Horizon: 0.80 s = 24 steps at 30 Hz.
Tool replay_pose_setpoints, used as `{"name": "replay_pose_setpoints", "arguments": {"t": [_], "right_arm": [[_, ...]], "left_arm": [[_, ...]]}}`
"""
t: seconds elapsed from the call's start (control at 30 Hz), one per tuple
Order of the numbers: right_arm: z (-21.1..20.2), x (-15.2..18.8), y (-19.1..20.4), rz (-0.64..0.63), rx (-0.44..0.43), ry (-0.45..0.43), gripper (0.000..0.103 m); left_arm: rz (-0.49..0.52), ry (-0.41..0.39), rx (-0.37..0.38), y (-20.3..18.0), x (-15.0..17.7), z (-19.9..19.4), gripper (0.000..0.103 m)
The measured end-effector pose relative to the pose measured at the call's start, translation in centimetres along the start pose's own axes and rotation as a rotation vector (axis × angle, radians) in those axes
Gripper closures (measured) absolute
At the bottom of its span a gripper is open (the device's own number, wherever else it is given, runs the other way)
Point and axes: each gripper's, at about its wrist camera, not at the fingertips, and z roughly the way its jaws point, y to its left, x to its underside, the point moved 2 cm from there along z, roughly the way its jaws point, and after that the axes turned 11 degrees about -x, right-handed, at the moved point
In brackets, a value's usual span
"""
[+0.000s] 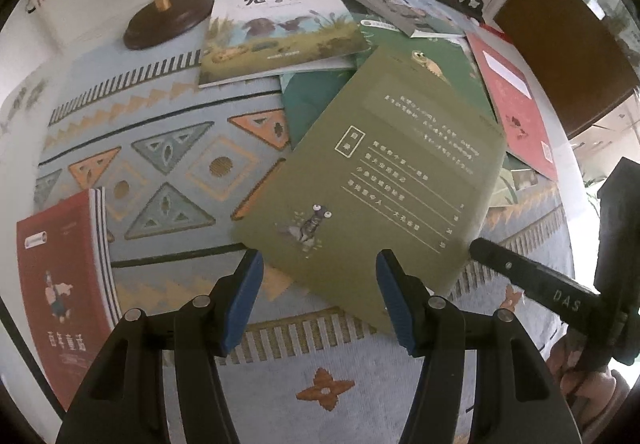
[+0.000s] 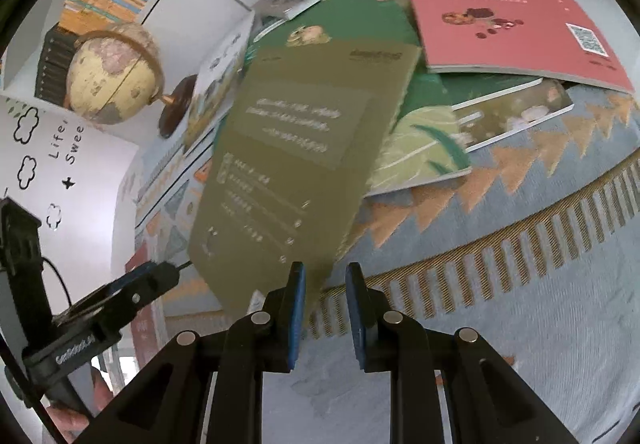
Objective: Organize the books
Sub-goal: 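Grasp the olive-green book's edge with both grippers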
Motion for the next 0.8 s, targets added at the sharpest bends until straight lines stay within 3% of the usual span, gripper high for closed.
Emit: {"name": "replay_pose_setpoints", "arguments": {"t": [0.1, 0.43, 0.53, 0.6, 0.73, 0.8], "right_arm": [[0.1, -0.5, -0.8, 0.006, 0.008, -0.006, 0.084], [0.9, -1.2, -1.9, 0.018, -0.184, -0.005, 0.067], [1.1, -1.3, -1.8, 0.017, -0.225, 0.001, 0.066], [1.6, -1.1, -1.5, 0.029, -0.269, 0.036, 0.065], [1.1, -0.5, 1.4, -0.039, -0.381, 0.016, 0.065], [1.5, -0.1, 3.1, -0.094, -0.376, 0.036, 0.066]], "left_arm": [[-0.015, 0.005, -0.002, 0.2, -0.3, 0.1, 0.047], [-0.056, 0.021, -0.038, 1.5, 0.2, 0.5, 0.047], [-0.061, 0.028, -0.038, 1.5, 0.4, 0.6, 0.047], [-0.062, 0.031, -0.036, 1.5, 0.6, 0.6, 0.047], [-0.062, 0.056, -0.034, 1.4, 0.9, 1.4, 0.047], [-0.069, 0.073, -0.017, 1.4, 1.2, 1.9, 0.048]]}}
